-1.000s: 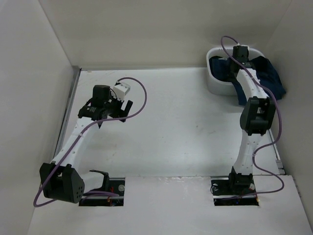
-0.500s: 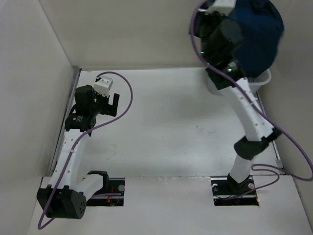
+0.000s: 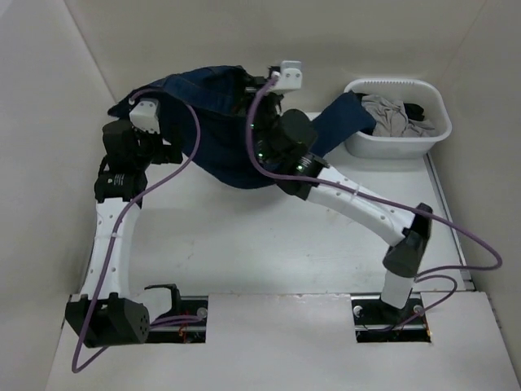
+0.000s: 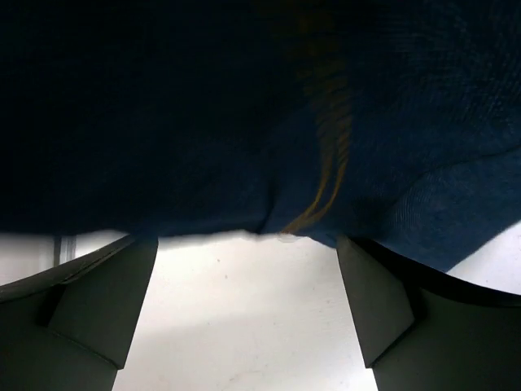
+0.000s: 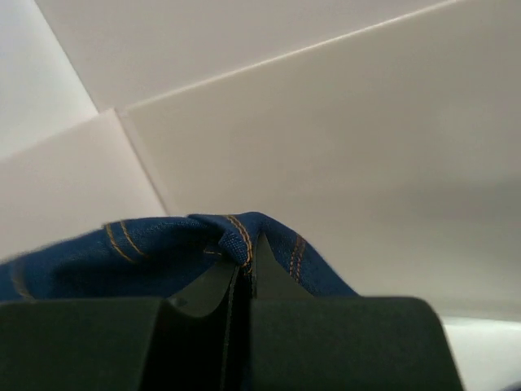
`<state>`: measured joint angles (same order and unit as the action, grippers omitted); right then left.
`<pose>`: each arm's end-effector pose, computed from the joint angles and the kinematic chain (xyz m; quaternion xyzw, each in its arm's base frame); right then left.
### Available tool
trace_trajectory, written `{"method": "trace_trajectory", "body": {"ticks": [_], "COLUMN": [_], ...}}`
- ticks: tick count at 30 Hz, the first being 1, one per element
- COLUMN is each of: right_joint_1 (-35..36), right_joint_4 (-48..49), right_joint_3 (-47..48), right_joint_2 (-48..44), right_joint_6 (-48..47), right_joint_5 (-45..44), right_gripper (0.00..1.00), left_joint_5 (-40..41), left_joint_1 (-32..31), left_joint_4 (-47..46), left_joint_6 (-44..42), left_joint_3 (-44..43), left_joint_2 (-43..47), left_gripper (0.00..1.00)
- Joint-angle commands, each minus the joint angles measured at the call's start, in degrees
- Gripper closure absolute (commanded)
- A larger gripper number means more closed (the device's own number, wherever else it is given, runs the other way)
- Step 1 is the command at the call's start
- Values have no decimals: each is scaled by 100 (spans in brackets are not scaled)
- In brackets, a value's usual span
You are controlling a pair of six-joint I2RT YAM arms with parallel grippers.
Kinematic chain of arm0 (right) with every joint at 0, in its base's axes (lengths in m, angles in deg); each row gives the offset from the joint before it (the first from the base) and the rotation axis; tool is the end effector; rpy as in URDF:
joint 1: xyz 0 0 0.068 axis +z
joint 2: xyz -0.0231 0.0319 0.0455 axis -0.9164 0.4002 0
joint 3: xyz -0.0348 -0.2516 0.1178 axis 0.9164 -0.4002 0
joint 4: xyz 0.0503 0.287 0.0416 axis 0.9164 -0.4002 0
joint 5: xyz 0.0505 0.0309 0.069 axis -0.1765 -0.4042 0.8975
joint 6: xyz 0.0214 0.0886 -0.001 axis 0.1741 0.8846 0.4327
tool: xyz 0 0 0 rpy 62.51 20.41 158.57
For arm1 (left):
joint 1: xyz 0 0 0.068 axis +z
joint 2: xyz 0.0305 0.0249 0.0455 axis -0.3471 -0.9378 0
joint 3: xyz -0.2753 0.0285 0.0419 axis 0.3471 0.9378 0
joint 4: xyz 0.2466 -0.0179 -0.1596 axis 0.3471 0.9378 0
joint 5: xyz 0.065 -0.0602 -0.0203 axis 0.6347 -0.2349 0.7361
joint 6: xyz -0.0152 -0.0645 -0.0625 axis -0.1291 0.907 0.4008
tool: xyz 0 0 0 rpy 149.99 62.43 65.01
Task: Fold and stack the trousers
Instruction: Move the trousers to the center of the board
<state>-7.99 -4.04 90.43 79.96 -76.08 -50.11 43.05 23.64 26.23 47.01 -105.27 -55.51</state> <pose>0.2951 0.3821 0.5413 0.0181 0.5385 0.2403 0.8074 0.3240 0.0037 0.3860 0.0597 0.8105 -0.0376 0.5814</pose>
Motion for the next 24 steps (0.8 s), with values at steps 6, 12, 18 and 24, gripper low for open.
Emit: {"method": "trace_trajectory", "body": {"ticks": [6,12,18,24], "right_joint_1": [-457,-1466,-2961,-3384], "right_joint_4": [-319,-385,-1957,-5898], "right_joint_3": [-3539,-4212,-6746,-7390], "right_joint_2": [-2851,-2665,-4719,-6639], "right_joint_6": [3507,5291,6462,6860], "right_joint_5": [1020,3559,1950,823], "right_gripper": [100,100,85,0], "left_joint_5": [272,351,536,606], "left_joint_1": [-144,-714,-943,-1812], "left_joint_4": [-420,-122,90,722], "left_joint_6": [-295,-681,-1156,-1886], "left_joint_3": [-1155,-1147,-709,-5], "left_joint_2": [-1416,-1874,-1550,-1286], "left_gripper": [7,7,7,7]}}
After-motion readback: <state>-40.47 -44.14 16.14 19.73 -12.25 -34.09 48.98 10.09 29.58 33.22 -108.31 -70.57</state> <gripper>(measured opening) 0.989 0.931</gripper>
